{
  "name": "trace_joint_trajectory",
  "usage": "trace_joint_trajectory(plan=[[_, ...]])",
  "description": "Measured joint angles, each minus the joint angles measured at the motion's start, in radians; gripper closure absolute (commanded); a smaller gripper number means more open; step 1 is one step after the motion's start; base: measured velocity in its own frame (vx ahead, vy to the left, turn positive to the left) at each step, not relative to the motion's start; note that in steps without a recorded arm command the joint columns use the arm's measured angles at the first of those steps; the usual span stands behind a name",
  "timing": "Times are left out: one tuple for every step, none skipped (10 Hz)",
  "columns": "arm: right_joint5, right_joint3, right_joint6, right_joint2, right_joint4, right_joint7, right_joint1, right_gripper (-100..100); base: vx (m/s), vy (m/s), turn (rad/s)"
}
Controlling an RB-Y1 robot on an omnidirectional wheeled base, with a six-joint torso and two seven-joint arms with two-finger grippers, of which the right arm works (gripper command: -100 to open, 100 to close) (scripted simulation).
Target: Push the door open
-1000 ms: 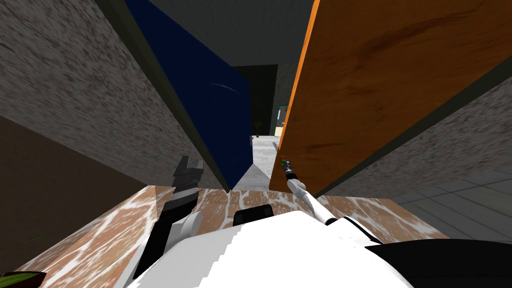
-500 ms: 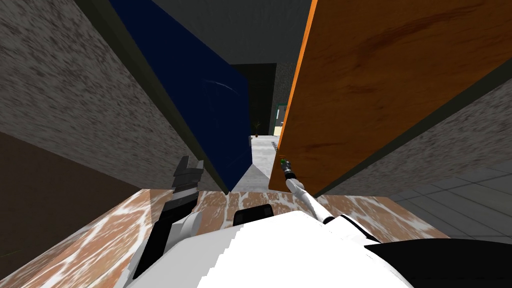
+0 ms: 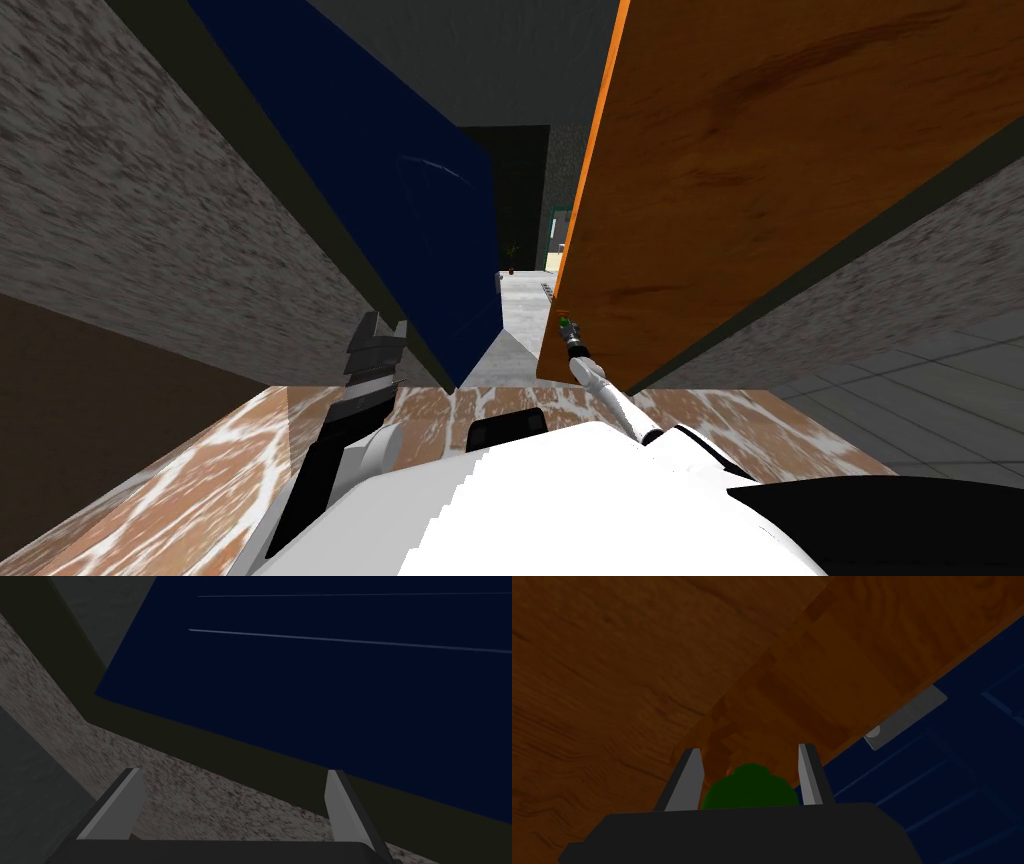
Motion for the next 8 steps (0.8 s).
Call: trace_joint_trajectory(plan=[[-0.01, 0.002, 0.001, 0.005, 0.001, -0.026, -0.004, 100, 0.073, -0.005, -0.073], [-0.02, 0.015, 0.013, 0.006, 0.015, -0.063, -0.014, 100, 0.053, -0.006, -0.02], [-0.027, 0.016, 0.015, 0.008, 0.009, -0.085, -0.011, 100, 0.048, -0.007, -0.048], [-0.039, 0.017, 0.011, 0.012, 0.008, -0.109, -0.016, 100, 0.069, -0.006, -0.074], [-0.054, 0.022, 0.011, 0.017, 0.011, -0.134, -0.023, 100, 0.06, -0.01, -0.029], [-0.06, 0.026, 0.017, 0.02, 0.01, -0.156, -0.022, 100, 0.057, -0.011, -0.044], [-0.072, 0.03, 0.018, 0.022, 0.003, -0.178, -0.019, 100, 0.036, -0.004, -0.031], [-0.076, 0.034, 0.021, 0.024, 0.014, -0.198, -0.03, 100, 0.041, -0.006, -0.047]])
